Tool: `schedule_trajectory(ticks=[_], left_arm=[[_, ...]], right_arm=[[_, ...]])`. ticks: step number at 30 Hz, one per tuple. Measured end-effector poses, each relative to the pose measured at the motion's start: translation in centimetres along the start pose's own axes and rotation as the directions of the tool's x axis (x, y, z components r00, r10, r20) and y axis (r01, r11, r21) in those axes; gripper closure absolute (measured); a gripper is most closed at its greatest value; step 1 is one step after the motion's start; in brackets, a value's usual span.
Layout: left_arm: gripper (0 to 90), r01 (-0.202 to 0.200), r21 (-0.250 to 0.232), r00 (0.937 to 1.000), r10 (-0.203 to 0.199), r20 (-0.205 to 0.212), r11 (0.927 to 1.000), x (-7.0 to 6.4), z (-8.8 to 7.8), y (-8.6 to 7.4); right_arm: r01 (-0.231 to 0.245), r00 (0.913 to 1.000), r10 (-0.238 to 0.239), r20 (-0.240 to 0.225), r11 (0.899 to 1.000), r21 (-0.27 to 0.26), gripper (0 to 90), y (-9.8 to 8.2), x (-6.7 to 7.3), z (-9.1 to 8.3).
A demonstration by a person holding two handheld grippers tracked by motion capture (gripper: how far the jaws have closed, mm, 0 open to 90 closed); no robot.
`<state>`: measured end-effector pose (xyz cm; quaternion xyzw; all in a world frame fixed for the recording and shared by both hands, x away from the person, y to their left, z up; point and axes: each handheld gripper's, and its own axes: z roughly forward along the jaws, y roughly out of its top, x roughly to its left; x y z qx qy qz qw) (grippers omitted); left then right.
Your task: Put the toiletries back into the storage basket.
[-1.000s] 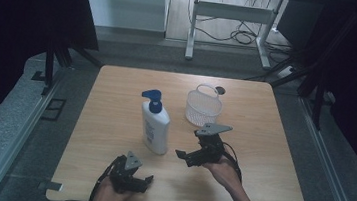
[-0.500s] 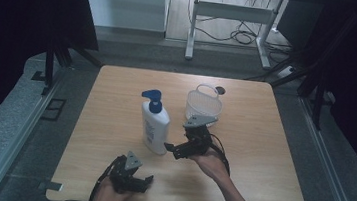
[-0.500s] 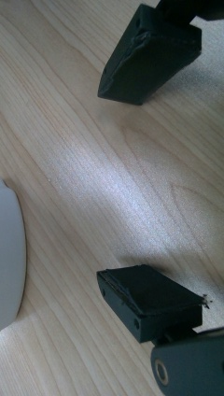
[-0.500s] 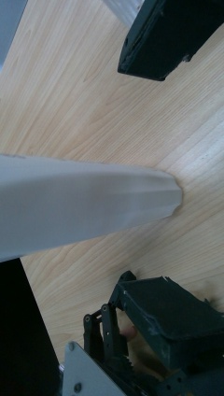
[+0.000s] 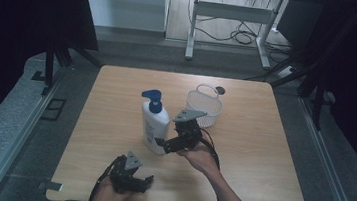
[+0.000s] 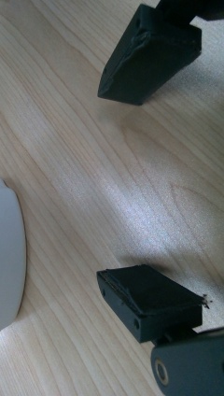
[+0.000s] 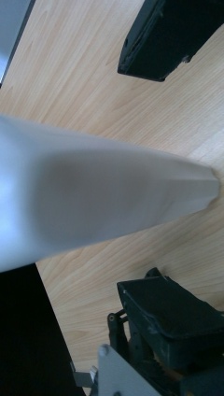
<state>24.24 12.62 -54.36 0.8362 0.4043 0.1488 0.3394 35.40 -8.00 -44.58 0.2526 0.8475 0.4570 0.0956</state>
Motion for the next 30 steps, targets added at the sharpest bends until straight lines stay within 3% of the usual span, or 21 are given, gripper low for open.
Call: schedule_trajectory(ticks=[14,22,30], left_arm=[[11.4,-0.002,0.0,1.0,0.002,0.003,1.0,0.0,0.0,0.0],[11.4,-0.001,0.0,1.0,0.001,0.002,1.0,0.0,0.0,0.0],[11.4,0.004,0.0,1.0,-0.004,0.002,1.0,0.0,0.0,0.0]], right_arm=[[0.021,0.9997,-0.021,0.008,1.0,0.015,5.3,1.8,0.4,2.5],[0.021,0.9991,-0.021,0.038,1.0,0.016,16.7,2.5,0.5,3.5],[0.033,0.9987,-0.033,0.039,0.999,-0.001,35.9,3.0,0.6,3.4]])
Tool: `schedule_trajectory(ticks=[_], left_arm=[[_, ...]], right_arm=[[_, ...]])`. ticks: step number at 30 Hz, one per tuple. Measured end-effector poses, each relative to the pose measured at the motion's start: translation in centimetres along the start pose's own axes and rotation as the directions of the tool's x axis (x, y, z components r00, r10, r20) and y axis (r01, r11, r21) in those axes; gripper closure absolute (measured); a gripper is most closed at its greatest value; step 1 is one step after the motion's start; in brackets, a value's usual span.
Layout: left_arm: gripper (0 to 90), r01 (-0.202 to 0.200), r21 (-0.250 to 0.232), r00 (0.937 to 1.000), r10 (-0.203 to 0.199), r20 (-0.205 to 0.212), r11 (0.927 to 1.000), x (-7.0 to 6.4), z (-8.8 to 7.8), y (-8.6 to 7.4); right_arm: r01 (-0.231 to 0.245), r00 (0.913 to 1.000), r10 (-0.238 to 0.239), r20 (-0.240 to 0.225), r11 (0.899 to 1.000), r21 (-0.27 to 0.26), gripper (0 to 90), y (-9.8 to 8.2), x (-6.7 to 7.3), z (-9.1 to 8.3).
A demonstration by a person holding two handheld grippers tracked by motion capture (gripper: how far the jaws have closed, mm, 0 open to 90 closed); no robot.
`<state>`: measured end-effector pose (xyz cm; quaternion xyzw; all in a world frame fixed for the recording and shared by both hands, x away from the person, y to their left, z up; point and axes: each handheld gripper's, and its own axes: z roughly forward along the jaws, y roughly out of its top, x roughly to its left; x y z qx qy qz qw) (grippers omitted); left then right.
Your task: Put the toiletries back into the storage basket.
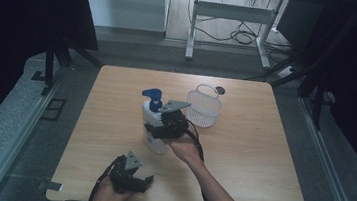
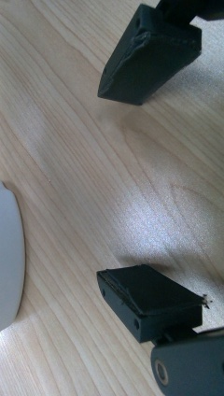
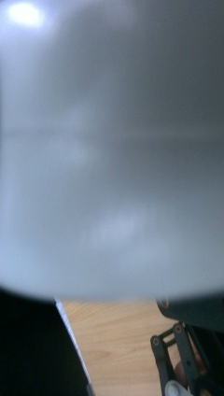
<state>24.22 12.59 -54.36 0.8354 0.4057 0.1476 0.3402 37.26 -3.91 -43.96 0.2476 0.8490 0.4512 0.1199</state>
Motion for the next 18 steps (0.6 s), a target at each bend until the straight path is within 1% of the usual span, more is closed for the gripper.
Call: schedule_trajectory(ticks=[3,5,8,10,13,15,18], left_arm=[[11.4,0.001,0.0,1.0,-0.001,-0.001,1.0,0.0,0.0,0.0],[11.4,0.001,0.0,1.0,-0.001,-0.001,1.0,0.0,0.0,0.0],[11.4,0.0,0.0,1.0,0.0,-0.001,1.0,0.0,0.0,0.0],[11.4,-0.001,0.002,1.0,0.001,-0.001,1.0,0.0,0.0,0.0],[11.4,-0.001,0.001,1.0,0.001,-0.001,1.0,-0.1,0.0,0.0],[11.4,0.0,0.0,1.0,0.0,0.0,1.0,-0.1,0.0,0.0],[11.4,0.0,0.0,1.0,0.0,0.0,1.0,-0.1,0.1,0.0]], right_arm=[[0.021,0.9997,-0.021,0.013,1.0,0.014,36.4,0.2,0.2,-0.1],[0.029,0.9996,-0.029,0.007,0.999,0.016,36.5,0.2,0.2,-0.1],[0.055,0.9985,-0.055,-0.001,0.998,0.014,36.7,0.3,0.1,-0.3],[0.056,0.9984,-0.055,-0.014,0.998,0.01,36.7,0.5,0.0,-0.6],[0.041,0.9982,-0.041,-0.044,0.999,0.005,36.8,0.9,-0.4,-1.2],[0.039,0.9977,-0.039,-0.056,0.999,0.003,36.8,1.2,-0.6,-1.7],[0.049,0.9965,-0.049,-0.068,0.999,0.002,36.8,1.6,-1.1,-2.5]])
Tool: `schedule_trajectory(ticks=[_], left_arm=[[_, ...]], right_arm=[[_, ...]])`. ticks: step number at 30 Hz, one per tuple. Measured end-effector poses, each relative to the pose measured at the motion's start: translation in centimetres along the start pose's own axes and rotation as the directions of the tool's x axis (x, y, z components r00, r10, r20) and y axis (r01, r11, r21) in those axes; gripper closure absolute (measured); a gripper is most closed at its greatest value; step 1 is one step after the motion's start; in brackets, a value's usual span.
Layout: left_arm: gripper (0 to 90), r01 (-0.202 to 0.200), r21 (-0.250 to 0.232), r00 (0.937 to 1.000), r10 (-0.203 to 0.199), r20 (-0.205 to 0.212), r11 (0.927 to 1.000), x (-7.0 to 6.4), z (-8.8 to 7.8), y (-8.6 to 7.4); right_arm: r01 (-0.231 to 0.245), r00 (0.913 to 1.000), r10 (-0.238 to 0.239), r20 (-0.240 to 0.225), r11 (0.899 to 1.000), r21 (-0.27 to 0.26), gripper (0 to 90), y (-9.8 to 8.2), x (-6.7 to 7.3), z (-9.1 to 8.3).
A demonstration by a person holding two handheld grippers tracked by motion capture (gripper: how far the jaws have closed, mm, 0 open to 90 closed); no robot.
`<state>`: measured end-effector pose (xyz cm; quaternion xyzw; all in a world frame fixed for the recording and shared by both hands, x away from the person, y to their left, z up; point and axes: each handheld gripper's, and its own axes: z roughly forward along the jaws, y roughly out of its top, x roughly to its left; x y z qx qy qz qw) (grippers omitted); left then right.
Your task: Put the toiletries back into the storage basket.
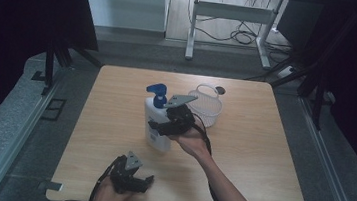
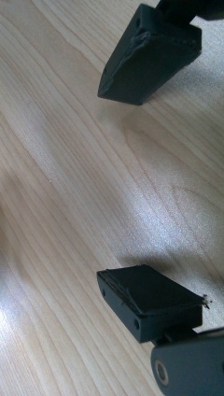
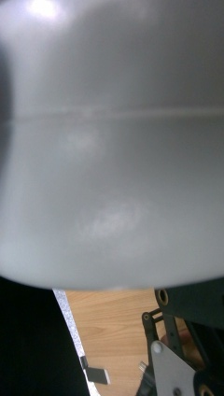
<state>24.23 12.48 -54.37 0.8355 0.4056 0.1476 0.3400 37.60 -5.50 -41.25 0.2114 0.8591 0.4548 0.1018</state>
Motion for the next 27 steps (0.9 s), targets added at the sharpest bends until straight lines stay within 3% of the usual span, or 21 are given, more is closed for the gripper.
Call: schedule_trajectory(ticks=[6,14,27], left_arm=[[11.4,0.005,-0.003,1.0,-0.005,0.001,1.0,-0.1,0.1,0.0],[11.3,-0.001,-0.002,1.0,0.001,0.001,1.0,-0.1,0.1,0.1],[11.4,0.001,-0.001,1.0,-0.001,0.002,1.0,-0.1,0.1,0.1]], right_arm=[[0.012,0.9999,-0.012,-0.008,1.0,-0.001,36.8,0.5,-1.0,-1.5],[0.016,0.9984,-0.017,-0.053,1.0,-0.022,36.9,1.2,-2.5,-3.6],[0.024,0.9984,-0.026,-0.05,0.999,-0.046,37.0,2.0,-5.1,-6.5]])
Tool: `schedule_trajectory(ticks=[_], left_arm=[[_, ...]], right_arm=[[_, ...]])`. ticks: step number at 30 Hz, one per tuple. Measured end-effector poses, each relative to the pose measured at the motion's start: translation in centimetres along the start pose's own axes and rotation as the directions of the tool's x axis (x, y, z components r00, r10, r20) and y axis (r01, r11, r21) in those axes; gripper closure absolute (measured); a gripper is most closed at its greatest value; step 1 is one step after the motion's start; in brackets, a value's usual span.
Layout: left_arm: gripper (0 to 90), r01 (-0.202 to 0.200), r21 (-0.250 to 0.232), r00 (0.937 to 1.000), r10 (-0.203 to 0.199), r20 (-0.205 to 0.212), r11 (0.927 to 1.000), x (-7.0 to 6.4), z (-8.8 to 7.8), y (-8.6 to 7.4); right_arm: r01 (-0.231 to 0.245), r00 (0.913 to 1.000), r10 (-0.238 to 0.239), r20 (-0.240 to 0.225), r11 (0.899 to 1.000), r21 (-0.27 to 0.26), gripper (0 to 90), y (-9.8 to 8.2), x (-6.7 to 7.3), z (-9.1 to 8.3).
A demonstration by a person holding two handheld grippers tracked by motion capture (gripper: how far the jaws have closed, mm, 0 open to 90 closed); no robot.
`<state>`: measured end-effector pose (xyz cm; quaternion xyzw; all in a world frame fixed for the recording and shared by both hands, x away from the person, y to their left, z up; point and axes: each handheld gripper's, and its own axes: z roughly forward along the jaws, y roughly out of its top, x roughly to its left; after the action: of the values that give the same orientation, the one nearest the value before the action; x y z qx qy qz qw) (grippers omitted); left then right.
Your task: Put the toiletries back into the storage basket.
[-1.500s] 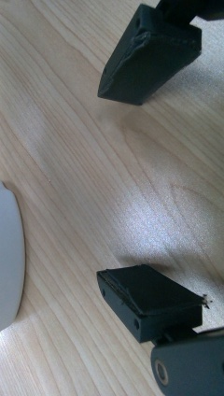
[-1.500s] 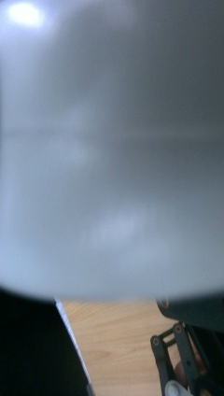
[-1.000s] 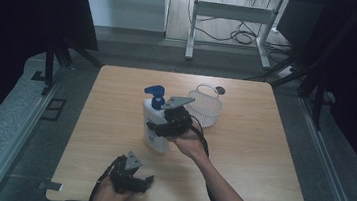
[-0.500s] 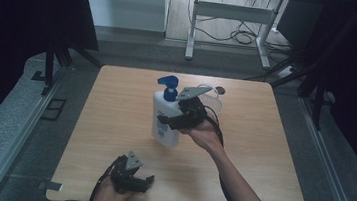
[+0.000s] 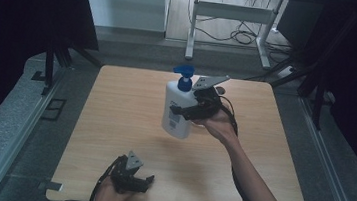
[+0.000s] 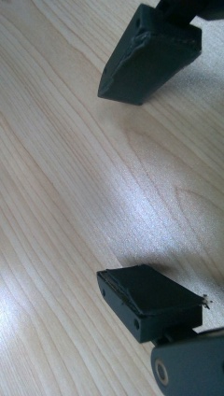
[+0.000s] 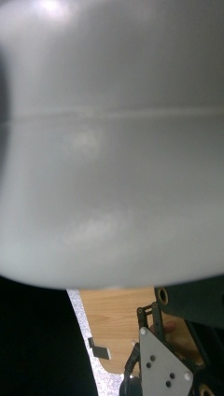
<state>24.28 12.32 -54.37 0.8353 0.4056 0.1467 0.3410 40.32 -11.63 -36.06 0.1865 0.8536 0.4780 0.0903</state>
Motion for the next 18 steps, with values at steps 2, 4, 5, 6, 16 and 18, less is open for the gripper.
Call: schedule_trajectory(ticks=[2,4,5,6,16,18], left_arm=[[11.3,0.0,0.0,1.0,0.0,0.0,1.0,0.0,0.0,0.0],[11.3,-0.003,0.0,1.0,0.003,-0.001,1.0,0.0,0.0,0.0],[11.4,-0.003,0.0,1.0,0.003,0.0,1.0,0.0,0.0,0.0],[11.4,-0.003,0.001,1.0,0.003,0.0,1.0,0.0,0.0,0.0],[11.4,-0.003,0.001,1.0,0.003,0.0,1.0,0.0,0.0,0.0],[11.4,-0.001,0.001,1.0,0.001,0.001,1.0,0.0,0.0,0.0]], right_arm=[[0.004,1.0,-0.004,0.005,1.0,-0.001,37.0,0.1,-0.4,-0.4],[0.008,0.9999,-0.008,0.008,1.0,-0.002,37.1,0.2,-0.7,-0.8],[0.007,0.9999,-0.007,0.01,1.0,-0.003,37.1,0.2,-0.9,-1.0],[0.01,0.9999,-0.01,0.011,1.0,-0.005,37.1,0.3,-1.1,-1.2],[0.014,0.9987,-0.013,0.048,1.0,-0.001,37.2,0.8,-3.1,-2.6],[0.01,0.9985,-0.01,0.053,1.0,-0.004,37.2,0.8,-3.5,-2.9]])
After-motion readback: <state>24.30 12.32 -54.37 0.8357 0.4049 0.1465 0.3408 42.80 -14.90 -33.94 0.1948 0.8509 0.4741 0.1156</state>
